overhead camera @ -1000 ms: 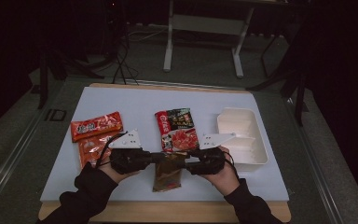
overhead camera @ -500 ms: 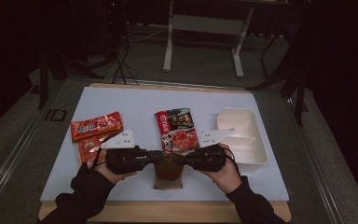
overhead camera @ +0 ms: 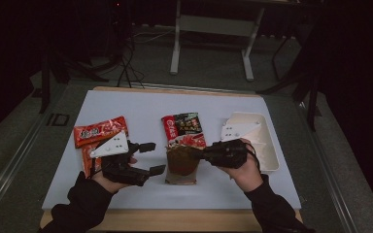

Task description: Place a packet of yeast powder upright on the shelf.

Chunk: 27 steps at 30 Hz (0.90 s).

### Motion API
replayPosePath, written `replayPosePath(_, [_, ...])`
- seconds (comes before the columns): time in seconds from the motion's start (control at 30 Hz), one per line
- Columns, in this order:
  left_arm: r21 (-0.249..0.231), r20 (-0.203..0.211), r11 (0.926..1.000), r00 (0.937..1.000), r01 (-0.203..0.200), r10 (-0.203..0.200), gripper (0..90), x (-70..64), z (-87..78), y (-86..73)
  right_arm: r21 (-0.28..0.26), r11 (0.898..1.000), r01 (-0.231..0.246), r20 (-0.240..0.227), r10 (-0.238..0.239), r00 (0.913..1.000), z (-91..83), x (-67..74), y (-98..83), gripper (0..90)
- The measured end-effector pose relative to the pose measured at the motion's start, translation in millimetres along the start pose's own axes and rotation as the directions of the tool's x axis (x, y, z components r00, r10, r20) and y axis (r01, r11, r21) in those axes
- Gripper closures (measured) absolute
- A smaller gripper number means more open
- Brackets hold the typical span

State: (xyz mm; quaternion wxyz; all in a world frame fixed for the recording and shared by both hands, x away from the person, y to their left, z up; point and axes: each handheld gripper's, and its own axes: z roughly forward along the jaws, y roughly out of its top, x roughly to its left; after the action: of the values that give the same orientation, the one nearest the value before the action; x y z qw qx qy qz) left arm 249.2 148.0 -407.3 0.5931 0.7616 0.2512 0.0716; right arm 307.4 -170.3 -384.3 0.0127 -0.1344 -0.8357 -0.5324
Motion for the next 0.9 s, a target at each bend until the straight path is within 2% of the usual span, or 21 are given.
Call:
replayPosePath(0.03, [0.01,-0.003,0.9999,1.0,0.004,-0.004,17.0,0.0,-1.3,-2.5,-0.006,1.0,0.002,0.004,-0.002,1.0,-2.9,-1.5,1.5,89.7])
replayPosePath(0.1, [0.027,-0.05,0.9996,0.9987,-0.001,0.003,15.0,-3.6,-2.7,-8.5,-0.019,1.0,0.007,0.013,-0.007,0.9999,-9.1,-4.3,4.9,89.7])
replayPosePath(0.2, [0.043,-0.072,0.999,0.9973,-0.012,0.015,14.7,-10.4,-5.5,-18.7,-0.039,0.999,0.013,0.025,-0.013,0.9996,-18.1,-9.8,10.4,89.6])
replayPosePath(0.23, [0.034,-0.066,0.9993,0.9977,-0.013,0.015,14.0,-11.5,-7.4,-22.0,-0.045,0.999,0.018,0.026,-0.016,0.9995,-20.9,-12.3,12.1,89.6])
replayPosePath(0.3, [0.049,-0.081,0.9988,0.9967,0.002,0.002,9.2,-12.8,-9.5,-27.3,-0.052,0.998,0.019,0.036,-0.017,0.9992,-26.8,-17.1,15.4,89.6])
replayPosePath(0.37, [0.059,-0.09,0.9981,0.9959,0.019,-0.013,0.8,-12.7,-11.0,-33.1,-0.059,0.998,0.023,0.052,-0.02,0.9985,-32.7,-21.7,18.6,89.5])
replayPosePath(0.43, [0.052,-0.075,0.9975,0.9962,0.048,-0.044,0.7,-11.1,-12.6,-40.1,-0.065,0.997,0.029,0.06,-0.025,0.9979,-38.5,-26.5,21.6,89.5])
replayPosePath(0.57, [0.016,-0.081,0.9965,0.9934,0.082,-0.081,0.7,-6.1,-15.7,-53.0,-0.077,0.996,0.036,0.083,-0.03,0.9961,-47.9,-33.6,25.3,89.4])
replayPosePath(0.63, [-0.002,-0.088,0.9969,0.993,0.079,-0.079,0.7,-4.5,-17.2,-58.2,-0.085,0.996,0.042,0.11,-0.033,0.9934,-56.4,-39.1,28.4,89.5])
replayPosePath(0.67, [0.005,-0.101,0.997,0.992,0.077,-0.076,0.8,-3.4,-17.3,-61.0,-0.09,0.995,0.042,0.117,-0.032,0.9926,-59.9,-41.1,29.5,89.5])
replayPosePath(0.73, [0.01,-0.139,0.9958,0.9864,0.091,-0.089,0.8,-1.6,-16.0,-68.5,-0.104,0.994,0.039,0.141,-0.024,0.9898,-67.2,-45.6,31.2,89.5])
replayPosePath(0.9, [-0.002,-0.14,0.996,0.9862,0.089,-0.089,0.8,1.1,-11.9,-79.4,-0.126,0.992,0.03,0.194,-0.005,0.9809,-84.9,-59.8,34.4,89.5])
